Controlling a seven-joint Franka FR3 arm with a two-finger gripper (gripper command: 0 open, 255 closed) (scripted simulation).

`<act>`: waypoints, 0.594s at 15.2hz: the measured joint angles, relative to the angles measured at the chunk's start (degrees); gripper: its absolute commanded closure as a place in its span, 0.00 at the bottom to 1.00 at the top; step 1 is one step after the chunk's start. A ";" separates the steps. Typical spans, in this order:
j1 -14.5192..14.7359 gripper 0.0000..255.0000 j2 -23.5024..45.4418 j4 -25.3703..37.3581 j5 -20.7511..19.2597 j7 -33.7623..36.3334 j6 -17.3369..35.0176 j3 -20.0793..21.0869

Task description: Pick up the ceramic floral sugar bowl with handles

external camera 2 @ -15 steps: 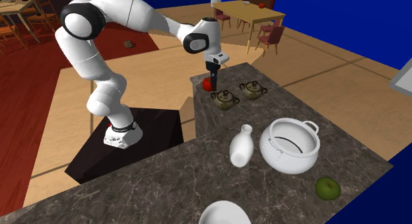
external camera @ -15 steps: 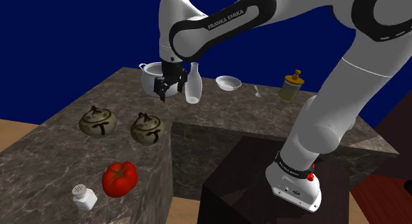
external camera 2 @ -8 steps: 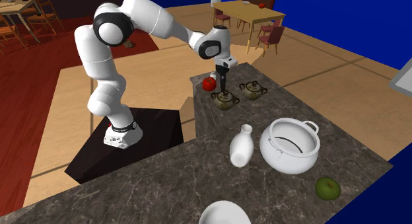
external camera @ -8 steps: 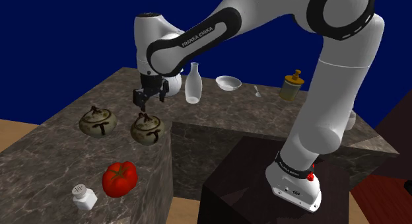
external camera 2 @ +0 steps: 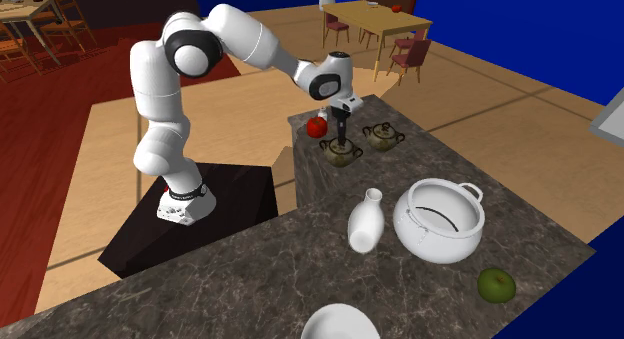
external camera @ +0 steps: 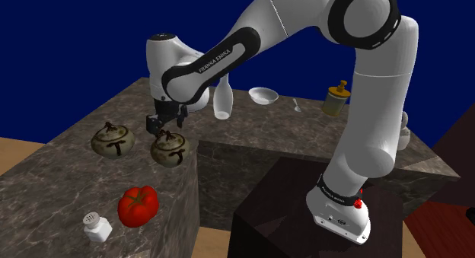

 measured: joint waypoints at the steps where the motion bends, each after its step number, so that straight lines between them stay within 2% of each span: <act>1: 0.09 0.00 0.42 -0.17 -0.24 0.23 0.56 -0.07; 2: 0.12 0.00 0.77 -0.42 -0.44 0.34 1.15 -0.16; 3: 0.16 1.00 1.01 -0.42 -0.55 0.44 1.37 -0.20; 9: 0.19 1.00 1.17 -0.41 -0.65 0.53 1.60 -0.25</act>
